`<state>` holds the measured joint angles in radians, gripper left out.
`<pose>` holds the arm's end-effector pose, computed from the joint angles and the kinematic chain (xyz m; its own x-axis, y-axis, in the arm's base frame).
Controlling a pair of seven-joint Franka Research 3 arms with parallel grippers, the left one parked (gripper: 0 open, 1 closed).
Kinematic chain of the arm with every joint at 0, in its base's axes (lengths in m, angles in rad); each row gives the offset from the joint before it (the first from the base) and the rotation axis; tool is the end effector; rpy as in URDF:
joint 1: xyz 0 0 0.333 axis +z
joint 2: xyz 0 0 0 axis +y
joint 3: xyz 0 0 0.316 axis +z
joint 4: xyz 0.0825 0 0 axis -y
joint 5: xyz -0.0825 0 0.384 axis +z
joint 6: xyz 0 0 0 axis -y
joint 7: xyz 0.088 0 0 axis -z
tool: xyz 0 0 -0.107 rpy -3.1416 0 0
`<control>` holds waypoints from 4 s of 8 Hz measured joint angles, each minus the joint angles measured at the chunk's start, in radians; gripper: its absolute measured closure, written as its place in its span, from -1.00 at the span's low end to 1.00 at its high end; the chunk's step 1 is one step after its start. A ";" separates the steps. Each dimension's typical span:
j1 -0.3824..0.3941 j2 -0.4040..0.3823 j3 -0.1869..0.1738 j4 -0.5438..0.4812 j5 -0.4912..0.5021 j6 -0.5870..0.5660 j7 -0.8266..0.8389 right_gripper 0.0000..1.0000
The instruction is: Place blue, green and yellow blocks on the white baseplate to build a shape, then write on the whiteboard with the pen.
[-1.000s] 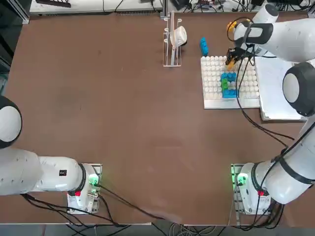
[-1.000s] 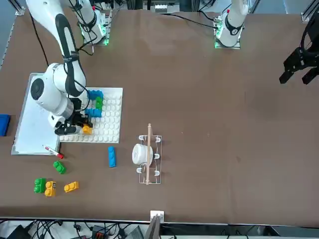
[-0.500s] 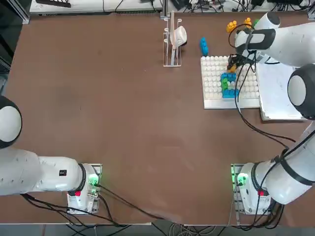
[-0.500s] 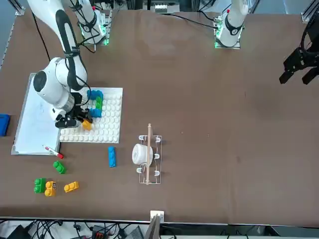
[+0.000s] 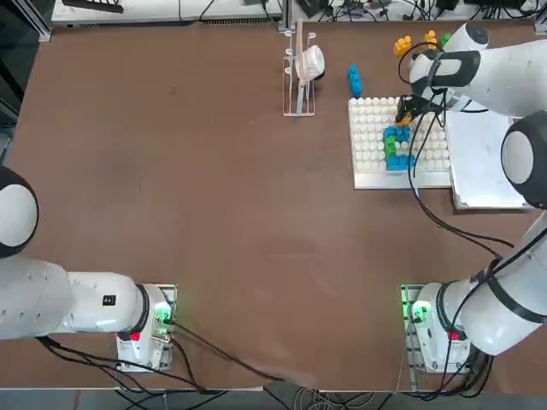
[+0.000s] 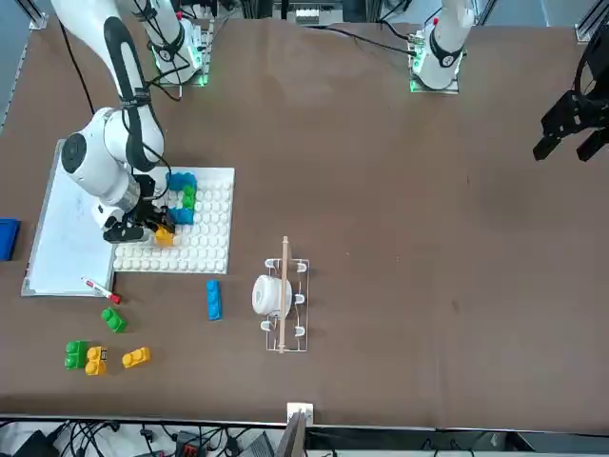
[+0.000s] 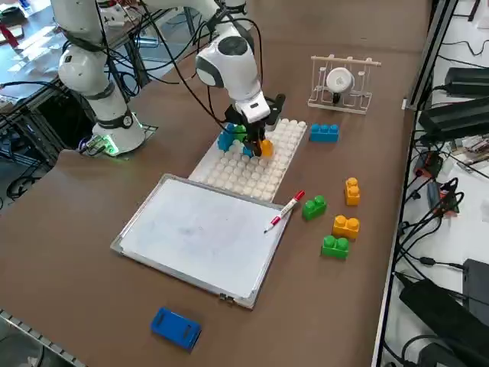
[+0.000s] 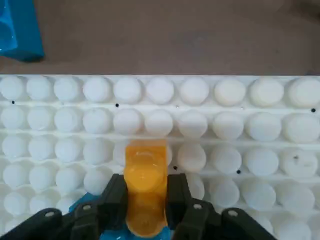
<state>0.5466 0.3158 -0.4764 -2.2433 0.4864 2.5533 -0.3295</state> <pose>0.5456 0.0301 0.2440 0.9973 0.0178 0.0716 0.0267 -0.9918 -0.1248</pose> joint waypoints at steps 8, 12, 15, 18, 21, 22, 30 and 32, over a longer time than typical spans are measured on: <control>0.005 0.006 -0.008 -0.001 -0.065 0.008 0.000 0.18; 0.007 0.007 -0.009 0.000 -0.070 0.009 0.022 0.18; 0.008 0.015 -0.009 0.007 -0.073 0.008 0.028 0.18; 0.017 0.044 -0.008 0.027 -0.073 -0.002 0.044 0.18; 0.021 0.055 -0.014 0.045 -0.079 -0.025 0.064 0.18; 0.021 0.055 -0.014 0.047 -0.079 -0.027 0.065 0.18; 0.030 0.140 -0.014 0.109 -0.079 0.027 0.067 -1.00; 0.031 0.138 -0.017 0.114 -0.079 0.027 0.067 -1.00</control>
<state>0.5776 0.4540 -0.4935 -2.1291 0.4071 2.5806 -0.2629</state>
